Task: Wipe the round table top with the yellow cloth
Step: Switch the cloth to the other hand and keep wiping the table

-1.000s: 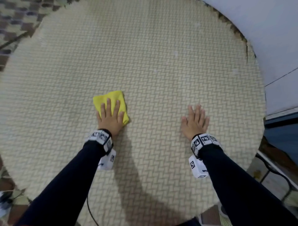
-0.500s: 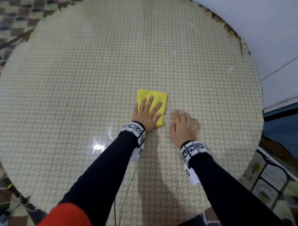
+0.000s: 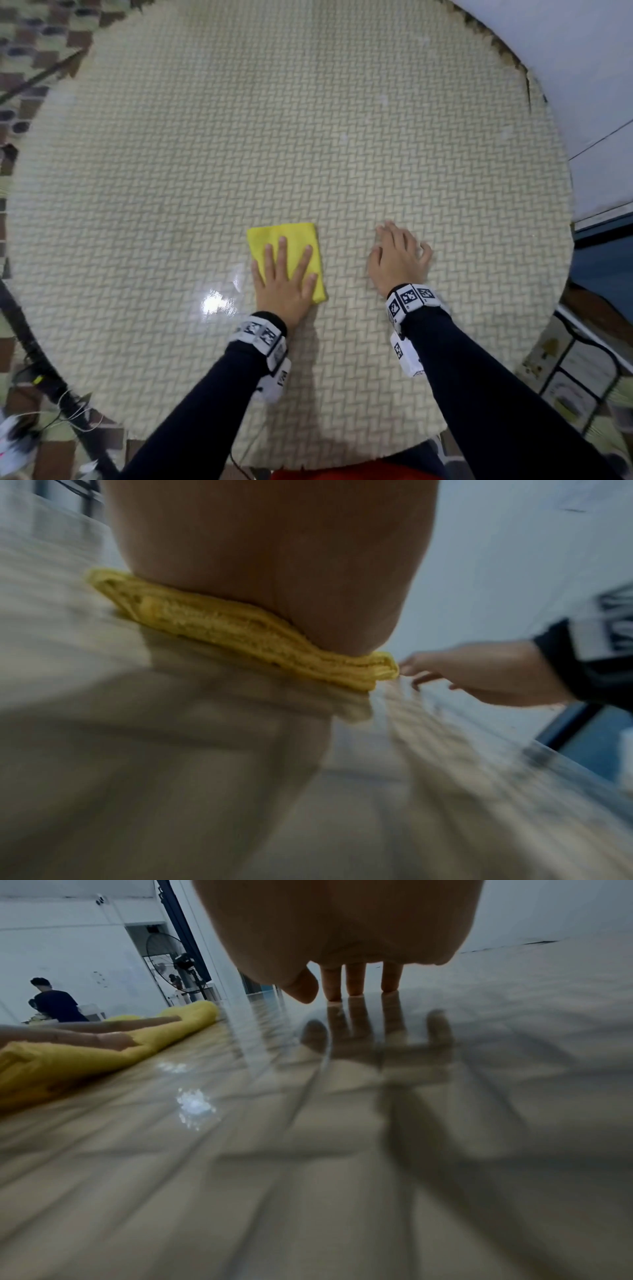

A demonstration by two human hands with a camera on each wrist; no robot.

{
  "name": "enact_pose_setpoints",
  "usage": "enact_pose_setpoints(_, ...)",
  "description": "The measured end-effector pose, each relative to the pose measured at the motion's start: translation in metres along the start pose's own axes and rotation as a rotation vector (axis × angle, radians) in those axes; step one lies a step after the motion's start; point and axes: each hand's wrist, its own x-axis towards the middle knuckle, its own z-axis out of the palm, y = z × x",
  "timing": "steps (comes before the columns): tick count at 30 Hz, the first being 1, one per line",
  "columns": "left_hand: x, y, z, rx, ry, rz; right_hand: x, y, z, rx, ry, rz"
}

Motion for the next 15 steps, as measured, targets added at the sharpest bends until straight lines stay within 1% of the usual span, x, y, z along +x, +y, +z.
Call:
enact_pose_setpoints(3,0.01,0.022,0.001,0.04,-0.042,0.098,0.0,-0.001,0.003,-0.017,0.007,0.002)
enact_pose_setpoints(6,0.051,0.027,-0.018,0.055,-0.036,0.144,-0.001,0.0,0.009,-0.044,0.021,0.001)
enact_pose_setpoints(8,0.079,0.02,-0.031,0.042,-0.034,0.119,-0.003,0.003,0.014,-0.054,0.025,-0.002)
enact_pose_setpoints(10,0.093,0.001,-0.043,0.001,-0.03,0.058,-0.005,0.004,0.018,-0.057,0.02,-0.007)
enact_pose_setpoints(12,0.091,-0.028,-0.049,-0.019,-0.006,-0.015,-0.005,0.005,0.02,-0.048,0.007,-0.011)
enact_pose_setpoints(15,0.064,-0.073,-0.052,-0.044,0.021,-0.095,-0.004,0.006,0.02,-0.002,-0.029,0.005)
